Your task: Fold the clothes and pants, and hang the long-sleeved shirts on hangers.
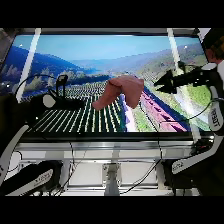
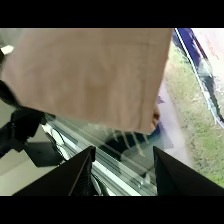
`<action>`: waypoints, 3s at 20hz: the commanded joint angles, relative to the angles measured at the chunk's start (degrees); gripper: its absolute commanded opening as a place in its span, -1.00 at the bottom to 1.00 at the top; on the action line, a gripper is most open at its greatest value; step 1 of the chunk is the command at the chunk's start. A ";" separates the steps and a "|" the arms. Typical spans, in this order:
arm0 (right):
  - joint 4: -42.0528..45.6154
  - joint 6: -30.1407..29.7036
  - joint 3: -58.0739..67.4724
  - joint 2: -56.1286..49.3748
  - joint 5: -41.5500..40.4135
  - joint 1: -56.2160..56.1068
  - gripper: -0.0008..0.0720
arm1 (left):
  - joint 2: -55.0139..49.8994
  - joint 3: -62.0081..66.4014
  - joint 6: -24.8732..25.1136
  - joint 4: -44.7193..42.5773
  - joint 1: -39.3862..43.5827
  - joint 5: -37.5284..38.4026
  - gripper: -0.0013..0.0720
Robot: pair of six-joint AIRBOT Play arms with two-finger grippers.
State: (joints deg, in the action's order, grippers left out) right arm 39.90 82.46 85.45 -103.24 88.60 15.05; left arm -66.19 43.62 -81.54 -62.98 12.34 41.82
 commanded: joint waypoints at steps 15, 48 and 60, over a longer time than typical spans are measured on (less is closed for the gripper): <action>-1.75 -1.31 -0.81 -10.40 -5.73 -4.87 0.26 | -13.49 -4.70 11.93 40.89 -1.49 -8.22 0.18; 2.89 -3.48 6.49 -10.43 -2.56 -8.20 -0.03 | -15.67 10.14 20.94 46.77 1.42 -15.50 -0.95; -1.62 -3.87 6.38 -15.19 -4.35 -8.74 -0.03 | -15.47 10.16 20.96 46.77 1.49 -11.15 -0.95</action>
State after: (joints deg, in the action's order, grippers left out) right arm 42.04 78.85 91.77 -117.14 84.60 6.70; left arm -81.71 53.71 -60.62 -16.21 13.82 29.65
